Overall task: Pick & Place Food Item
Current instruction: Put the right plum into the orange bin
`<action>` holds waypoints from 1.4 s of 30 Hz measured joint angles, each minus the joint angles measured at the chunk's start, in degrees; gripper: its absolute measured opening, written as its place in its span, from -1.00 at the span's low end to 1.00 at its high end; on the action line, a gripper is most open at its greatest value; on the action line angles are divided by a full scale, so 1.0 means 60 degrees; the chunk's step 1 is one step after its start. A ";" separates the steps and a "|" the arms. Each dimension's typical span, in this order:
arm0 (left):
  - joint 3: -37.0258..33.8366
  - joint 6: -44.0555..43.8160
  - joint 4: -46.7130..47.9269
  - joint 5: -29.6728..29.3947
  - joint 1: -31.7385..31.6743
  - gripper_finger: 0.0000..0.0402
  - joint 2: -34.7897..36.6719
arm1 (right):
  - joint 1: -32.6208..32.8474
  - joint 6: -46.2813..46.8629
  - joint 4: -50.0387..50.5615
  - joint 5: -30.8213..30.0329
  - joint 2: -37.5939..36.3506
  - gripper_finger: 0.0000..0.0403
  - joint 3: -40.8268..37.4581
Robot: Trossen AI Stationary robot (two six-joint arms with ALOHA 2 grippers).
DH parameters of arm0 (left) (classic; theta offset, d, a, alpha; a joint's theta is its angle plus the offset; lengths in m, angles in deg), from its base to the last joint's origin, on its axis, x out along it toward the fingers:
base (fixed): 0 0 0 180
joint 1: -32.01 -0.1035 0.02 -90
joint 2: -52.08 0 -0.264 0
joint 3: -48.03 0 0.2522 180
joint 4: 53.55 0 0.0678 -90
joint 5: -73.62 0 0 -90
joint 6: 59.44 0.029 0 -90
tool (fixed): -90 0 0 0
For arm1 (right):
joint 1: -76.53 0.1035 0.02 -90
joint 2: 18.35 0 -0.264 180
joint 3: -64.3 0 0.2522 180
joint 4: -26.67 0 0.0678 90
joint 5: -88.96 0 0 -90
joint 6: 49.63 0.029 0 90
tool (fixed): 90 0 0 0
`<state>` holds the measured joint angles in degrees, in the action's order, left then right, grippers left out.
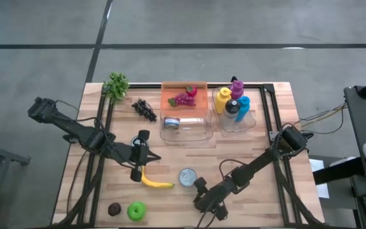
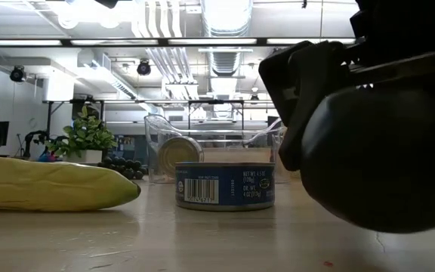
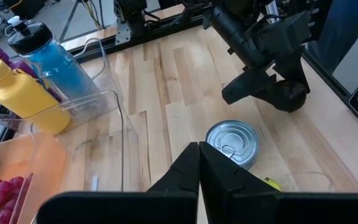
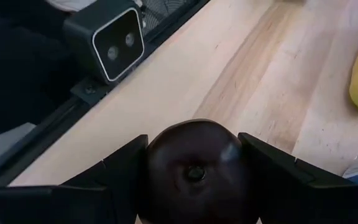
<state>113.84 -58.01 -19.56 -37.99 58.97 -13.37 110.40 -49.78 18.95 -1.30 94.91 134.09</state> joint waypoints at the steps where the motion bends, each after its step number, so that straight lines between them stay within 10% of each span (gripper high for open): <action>1: 0.0000 0.0000 0.0000 -0.0004 0.0000 -0.96 0.0000 | 0.0000 0.0040 -0.0013 -0.0005 0.0000 0.14 0.0000; 42: 0.0000 0.0000 0.0000 -0.0001 0.0011 -0.96 0.0000 | 0.0000 0.0278 -0.0249 -0.0564 0.0000 0.11 0.0000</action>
<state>113.84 -58.01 -19.56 -38.00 59.04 -13.37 110.40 -48.11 17.45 -4.68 94.91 134.09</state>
